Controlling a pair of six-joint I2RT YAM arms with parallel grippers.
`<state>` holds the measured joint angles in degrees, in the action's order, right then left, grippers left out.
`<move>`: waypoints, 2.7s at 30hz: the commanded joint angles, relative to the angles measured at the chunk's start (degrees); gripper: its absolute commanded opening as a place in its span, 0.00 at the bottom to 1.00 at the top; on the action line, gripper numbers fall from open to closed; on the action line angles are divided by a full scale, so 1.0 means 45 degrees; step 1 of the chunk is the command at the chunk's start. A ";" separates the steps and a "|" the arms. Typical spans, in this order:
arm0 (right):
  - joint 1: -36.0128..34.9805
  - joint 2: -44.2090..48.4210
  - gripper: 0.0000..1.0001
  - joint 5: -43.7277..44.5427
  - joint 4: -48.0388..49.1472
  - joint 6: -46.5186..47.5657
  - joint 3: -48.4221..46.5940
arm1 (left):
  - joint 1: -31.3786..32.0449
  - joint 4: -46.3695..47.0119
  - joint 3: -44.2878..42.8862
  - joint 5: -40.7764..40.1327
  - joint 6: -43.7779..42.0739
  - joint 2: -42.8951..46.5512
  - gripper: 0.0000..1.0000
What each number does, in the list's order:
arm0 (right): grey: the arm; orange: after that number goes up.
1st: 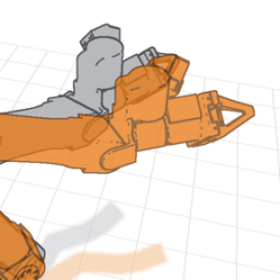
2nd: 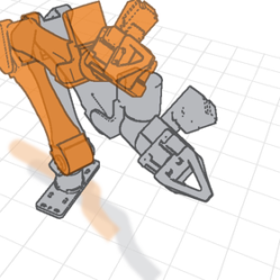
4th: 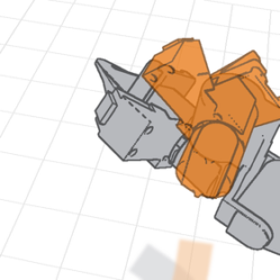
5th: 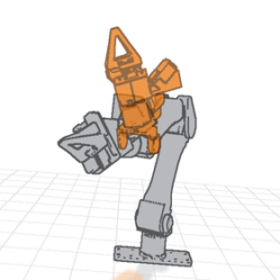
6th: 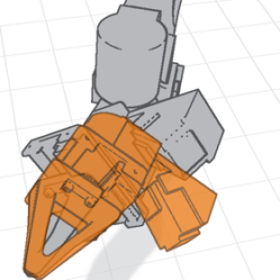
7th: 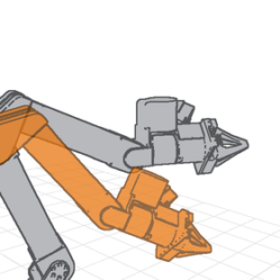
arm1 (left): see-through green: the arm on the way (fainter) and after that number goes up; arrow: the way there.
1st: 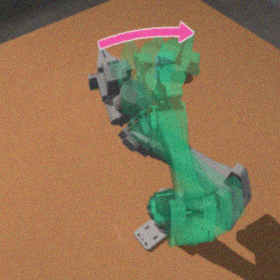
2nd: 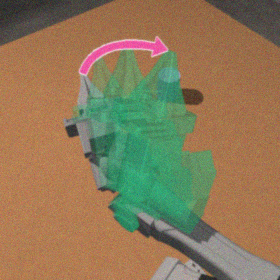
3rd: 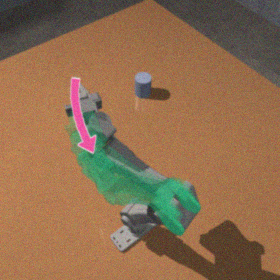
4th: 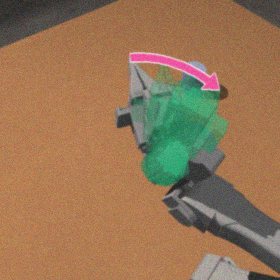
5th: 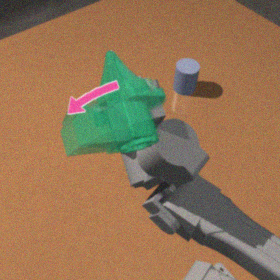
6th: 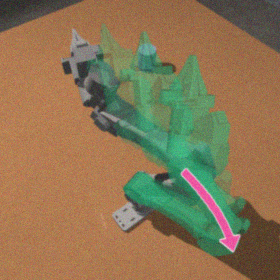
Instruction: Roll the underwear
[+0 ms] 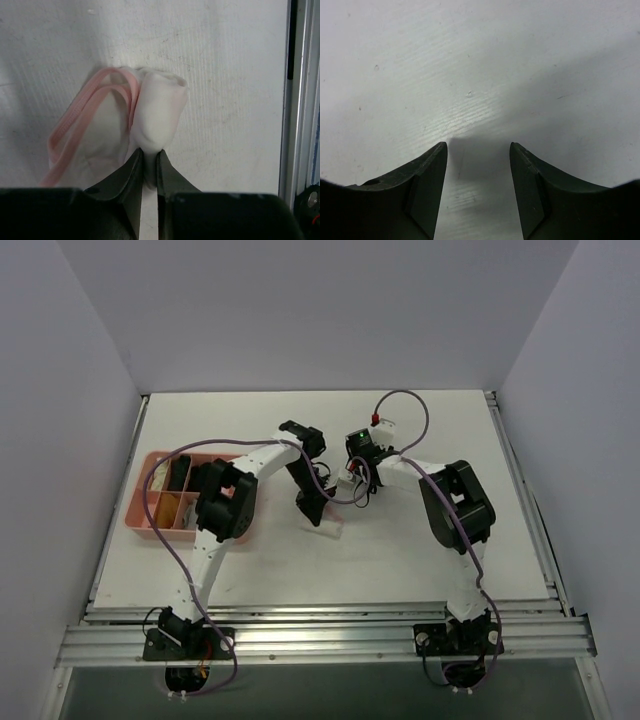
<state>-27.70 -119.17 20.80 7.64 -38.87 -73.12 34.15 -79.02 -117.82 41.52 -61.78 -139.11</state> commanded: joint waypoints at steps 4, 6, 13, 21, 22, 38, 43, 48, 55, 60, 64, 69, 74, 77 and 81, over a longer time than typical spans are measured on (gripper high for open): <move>-0.0485 -0.3028 0.50 -0.0283 -0.2659 -0.1128 0.2029 | 0.0848 0.0900 0.1161 -0.2585 0.0389 -0.0162 0.02; -0.0465 -0.3204 0.50 -0.0345 -0.2732 -0.1166 0.1953 | 0.0848 0.1095 0.1299 -0.2624 0.0466 -0.0083 0.02; -0.0134 -0.3380 0.49 -0.1182 -0.2362 -0.1089 0.1933 | 0.0848 0.1155 0.1377 -0.2683 0.0506 -0.0025 0.02; 0.0277 -0.3087 0.54 -0.0638 -0.2810 -0.0444 0.1581 | 0.0770 0.1076 0.1143 -0.2644 0.0604 -0.0181 0.02; 0.0335 -0.3106 0.54 -0.0560 -0.2791 -0.0424 0.1601 | 0.0751 0.1076 0.1143 -0.2644 0.0642 -0.0181 0.02; 0.0687 -0.4357 0.56 0.0790 -0.4784 -0.1322 -0.0547 | 0.0731 0.0979 0.1007 -0.2585 0.0662 -0.0278 0.02; 0.1077 -0.4357 0.55 -0.0515 -0.4551 -0.1439 -0.0646 | 0.0712 0.0901 0.0909 -0.2586 0.0662 -0.0337 0.02; 0.1469 -0.3889 0.54 -0.1516 -0.3829 -0.1263 -0.0158 | 0.0731 0.0998 0.0967 -0.2644 0.0720 -0.0337 0.02; 0.1957 -0.3692 0.54 -0.3020 -0.3299 -0.1771 0.0410 | 0.0731 0.0959 0.0850 -0.2703 0.0857 -0.0454 0.02; 0.1918 -0.3537 0.54 -0.2962 -0.2930 -0.2044 0.0760 | 0.0731 0.0920 0.0772 -0.2761 0.0877 -0.0513 0.02; 0.1510 -0.3730 0.53 -0.2552 -0.2985 -0.2397 0.0762 | 0.0731 0.0940 0.0733 -0.2742 0.0916 -0.0532 0.02; 0.1196 -0.4063 0.54 -0.2200 -0.3592 -0.2748 0.0274 | 0.0731 0.0901 0.0674 -0.2820 0.0935 -0.0591 0.02; 0.1079 -0.4512 0.54 -0.1889 -0.4702 -0.3059 -0.0449 | 0.0809 0.0920 0.0655 -0.2859 0.0994 -0.0630 0.02; 0.0787 -0.4766 0.54 -0.1229 -0.5714 -0.3450 -0.0819 | 0.0848 0.0882 0.0577 -0.2956 0.1033 -0.0727 0.02; 0.0688 -0.4689 0.54 -0.0676 -0.6191 -0.4232 -0.0530 | 0.0868 0.0804 0.0499 -0.2937 0.1092 -0.0747 0.02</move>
<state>-23.09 -127.57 27.07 10.13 -51.22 -83.35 35.40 -74.85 -116.88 37.17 -53.06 -137.60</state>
